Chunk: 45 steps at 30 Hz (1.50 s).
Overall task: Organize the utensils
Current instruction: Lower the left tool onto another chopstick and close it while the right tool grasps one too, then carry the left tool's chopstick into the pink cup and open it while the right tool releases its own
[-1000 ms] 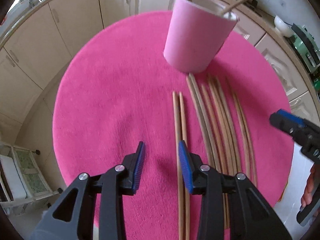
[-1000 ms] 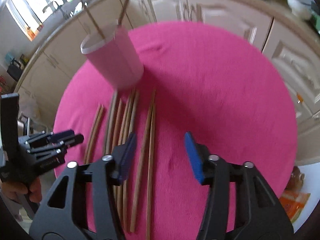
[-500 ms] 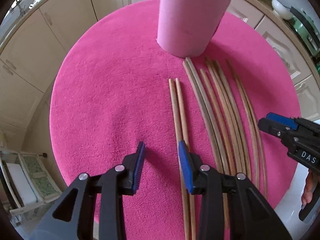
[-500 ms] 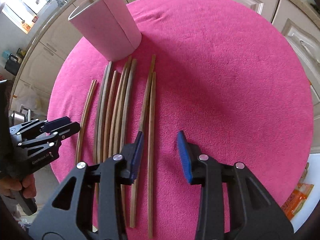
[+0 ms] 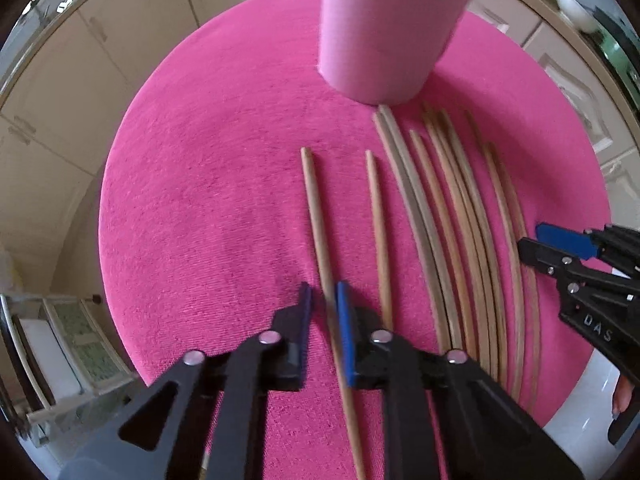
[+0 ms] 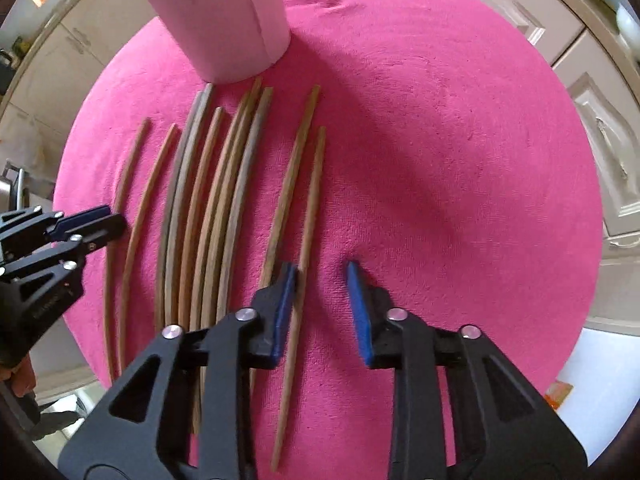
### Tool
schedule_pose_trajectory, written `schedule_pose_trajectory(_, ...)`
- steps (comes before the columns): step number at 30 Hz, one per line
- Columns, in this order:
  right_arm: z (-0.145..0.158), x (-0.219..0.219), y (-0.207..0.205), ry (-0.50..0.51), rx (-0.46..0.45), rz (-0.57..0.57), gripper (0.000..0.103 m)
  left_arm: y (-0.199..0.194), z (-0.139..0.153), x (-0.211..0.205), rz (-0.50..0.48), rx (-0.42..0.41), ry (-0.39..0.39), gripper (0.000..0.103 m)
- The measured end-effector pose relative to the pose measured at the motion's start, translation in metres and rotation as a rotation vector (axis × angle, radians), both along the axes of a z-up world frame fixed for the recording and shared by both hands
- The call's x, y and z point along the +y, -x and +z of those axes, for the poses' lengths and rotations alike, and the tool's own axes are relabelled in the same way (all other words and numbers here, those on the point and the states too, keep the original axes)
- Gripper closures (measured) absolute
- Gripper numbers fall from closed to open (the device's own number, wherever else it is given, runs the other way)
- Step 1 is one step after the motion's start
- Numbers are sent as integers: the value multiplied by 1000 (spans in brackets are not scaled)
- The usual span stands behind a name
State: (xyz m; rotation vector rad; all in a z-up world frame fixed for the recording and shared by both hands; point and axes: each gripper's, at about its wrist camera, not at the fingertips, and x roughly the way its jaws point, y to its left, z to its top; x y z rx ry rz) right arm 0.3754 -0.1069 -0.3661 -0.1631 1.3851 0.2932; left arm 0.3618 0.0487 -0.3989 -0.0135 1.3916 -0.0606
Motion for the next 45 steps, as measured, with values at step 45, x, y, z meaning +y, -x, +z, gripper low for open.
schedule_pose_trajectory(45,132,-42,-20,-531,-194,-15,98,2,162,15,48,-622,281,98)
